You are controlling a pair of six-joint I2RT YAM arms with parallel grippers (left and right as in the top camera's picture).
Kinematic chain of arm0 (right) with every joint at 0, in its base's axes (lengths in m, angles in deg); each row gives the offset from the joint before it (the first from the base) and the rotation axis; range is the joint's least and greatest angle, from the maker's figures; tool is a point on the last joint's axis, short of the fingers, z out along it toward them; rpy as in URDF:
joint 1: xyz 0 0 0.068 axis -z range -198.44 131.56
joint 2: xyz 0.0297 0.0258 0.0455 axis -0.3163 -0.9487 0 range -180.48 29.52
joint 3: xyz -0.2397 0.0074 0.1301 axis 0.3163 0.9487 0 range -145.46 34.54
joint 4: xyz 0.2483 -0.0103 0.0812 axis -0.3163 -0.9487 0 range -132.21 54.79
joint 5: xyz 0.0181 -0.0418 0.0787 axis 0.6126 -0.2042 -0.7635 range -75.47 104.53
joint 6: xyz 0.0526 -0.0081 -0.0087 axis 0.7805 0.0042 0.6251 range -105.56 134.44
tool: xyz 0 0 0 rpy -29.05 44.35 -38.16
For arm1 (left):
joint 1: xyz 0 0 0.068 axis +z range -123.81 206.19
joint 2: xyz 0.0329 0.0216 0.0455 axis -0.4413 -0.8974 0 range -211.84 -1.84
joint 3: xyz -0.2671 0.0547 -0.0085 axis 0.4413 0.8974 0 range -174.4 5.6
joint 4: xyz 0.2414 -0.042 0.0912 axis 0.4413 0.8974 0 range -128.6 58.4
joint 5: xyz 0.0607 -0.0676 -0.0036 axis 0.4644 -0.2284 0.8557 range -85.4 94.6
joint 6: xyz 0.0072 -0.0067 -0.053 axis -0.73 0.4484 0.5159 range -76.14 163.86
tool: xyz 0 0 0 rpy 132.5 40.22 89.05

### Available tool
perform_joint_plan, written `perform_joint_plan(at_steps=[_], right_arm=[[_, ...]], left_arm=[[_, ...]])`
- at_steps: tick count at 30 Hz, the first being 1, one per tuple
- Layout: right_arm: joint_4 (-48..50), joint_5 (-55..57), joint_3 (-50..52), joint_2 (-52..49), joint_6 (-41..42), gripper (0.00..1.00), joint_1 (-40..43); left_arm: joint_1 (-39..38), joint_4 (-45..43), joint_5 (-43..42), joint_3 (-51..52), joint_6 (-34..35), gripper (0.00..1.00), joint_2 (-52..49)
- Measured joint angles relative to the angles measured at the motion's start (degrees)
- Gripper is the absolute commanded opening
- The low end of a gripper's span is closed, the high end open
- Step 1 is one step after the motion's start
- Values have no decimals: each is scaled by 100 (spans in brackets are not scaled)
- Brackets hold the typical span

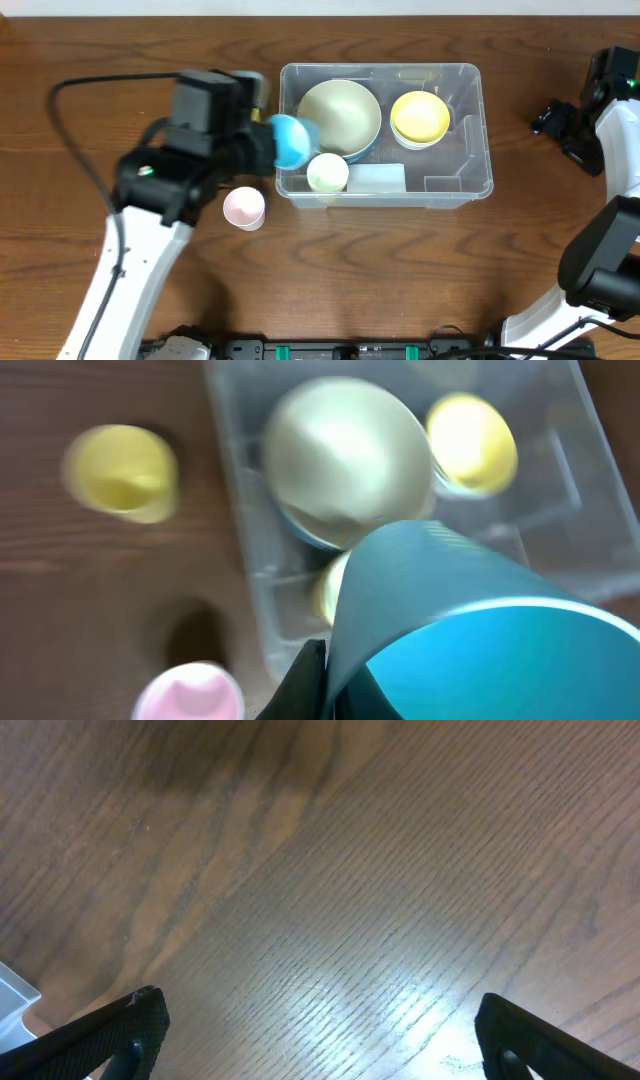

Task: Pack container
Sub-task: 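Carry the blue cup into the bin and stack it on the white cup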

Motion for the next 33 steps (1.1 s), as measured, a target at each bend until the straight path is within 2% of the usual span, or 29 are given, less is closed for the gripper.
perform_joint_plan(at_steps=[8,16,26,28,30,31,33], right_arm=[[0,0,0,0,-2,99,0],[-2,0,0,0,-2,99,0],[0,0,0,0,0,99,0],[0,0,0,0,-2,99,0],[0,0,0,0,-2,99,0],[0,0,0,0,-2,99,0],[0,0,0,0,-2,99,0]], left_arm=[[-612,0,155,0,-243,6,-826],[-651,-2,264,0,-299,6,-1550],[-651,-2,286,0,-313,6,-1777],[-651,-2,286,0,-321,13,-1777],[-651,-2,289,0,-385,36,-1777],[-651,-4,286,0,-402,43,-1777],[-651,-7,291,0,-387,44,-1777]])
